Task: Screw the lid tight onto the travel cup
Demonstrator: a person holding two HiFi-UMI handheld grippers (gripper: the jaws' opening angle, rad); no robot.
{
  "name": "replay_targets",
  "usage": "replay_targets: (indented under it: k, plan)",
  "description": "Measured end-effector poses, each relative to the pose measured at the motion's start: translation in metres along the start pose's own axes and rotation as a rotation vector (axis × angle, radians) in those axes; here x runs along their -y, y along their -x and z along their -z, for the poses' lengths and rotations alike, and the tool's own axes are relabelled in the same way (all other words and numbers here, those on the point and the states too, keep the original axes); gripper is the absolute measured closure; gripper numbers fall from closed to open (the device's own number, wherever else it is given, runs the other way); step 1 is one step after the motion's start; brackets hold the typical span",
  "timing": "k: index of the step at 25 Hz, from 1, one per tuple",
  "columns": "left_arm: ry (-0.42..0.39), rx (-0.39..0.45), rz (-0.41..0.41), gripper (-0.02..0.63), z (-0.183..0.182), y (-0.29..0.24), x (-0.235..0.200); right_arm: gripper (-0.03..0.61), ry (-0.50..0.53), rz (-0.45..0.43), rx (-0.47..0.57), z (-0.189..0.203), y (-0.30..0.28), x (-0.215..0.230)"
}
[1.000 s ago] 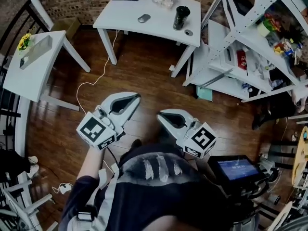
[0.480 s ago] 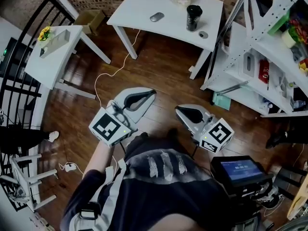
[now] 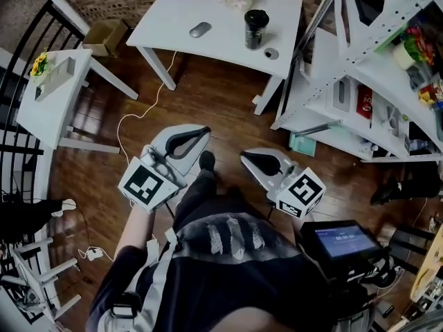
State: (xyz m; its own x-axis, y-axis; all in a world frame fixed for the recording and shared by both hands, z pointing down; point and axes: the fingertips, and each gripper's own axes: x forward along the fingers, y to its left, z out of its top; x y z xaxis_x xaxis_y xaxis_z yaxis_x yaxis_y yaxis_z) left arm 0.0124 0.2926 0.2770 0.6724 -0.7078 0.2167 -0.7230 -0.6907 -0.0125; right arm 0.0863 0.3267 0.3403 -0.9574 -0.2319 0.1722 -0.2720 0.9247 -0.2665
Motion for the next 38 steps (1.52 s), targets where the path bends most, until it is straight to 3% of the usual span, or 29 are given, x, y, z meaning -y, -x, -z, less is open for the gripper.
replay_targets:
  k: [7, 15, 19, 25, 32, 38]
  plan:
    - [0.032, 0.084, 0.100, 0.611, -0.007, -0.039, -0.071, 0.572, 0.018, 0.128, -0.059, -0.029, -0.038, 0.054]
    - [0.044, 0.100, 0.100, 0.611, 0.000, -0.037, -0.174, 0.572, 0.041, 0.113, -0.075, -0.073, -0.133, 0.087]
    - [0.041, 0.109, 0.078, 0.611, 0.003, -0.034, -0.215, 0.572, 0.057, 0.100, -0.115, -0.074, -0.164, 0.102]
    - [0.044, 0.086, 0.027, 0.611, 0.006, -0.043, -0.250, 0.572, 0.017, 0.074, -0.158, -0.066, -0.184, 0.142]
    - [0.050, 0.034, -0.067, 0.611, -0.004, -0.092, -0.272, 0.572, 0.072, 0.001, -0.148, -0.066, -0.178, 0.212]
    - [-0.046, 0.032, -0.063, 0.611, -0.020, -0.168, -0.272, 0.572, 0.049, -0.033, -0.193, -0.059, -0.152, 0.275]
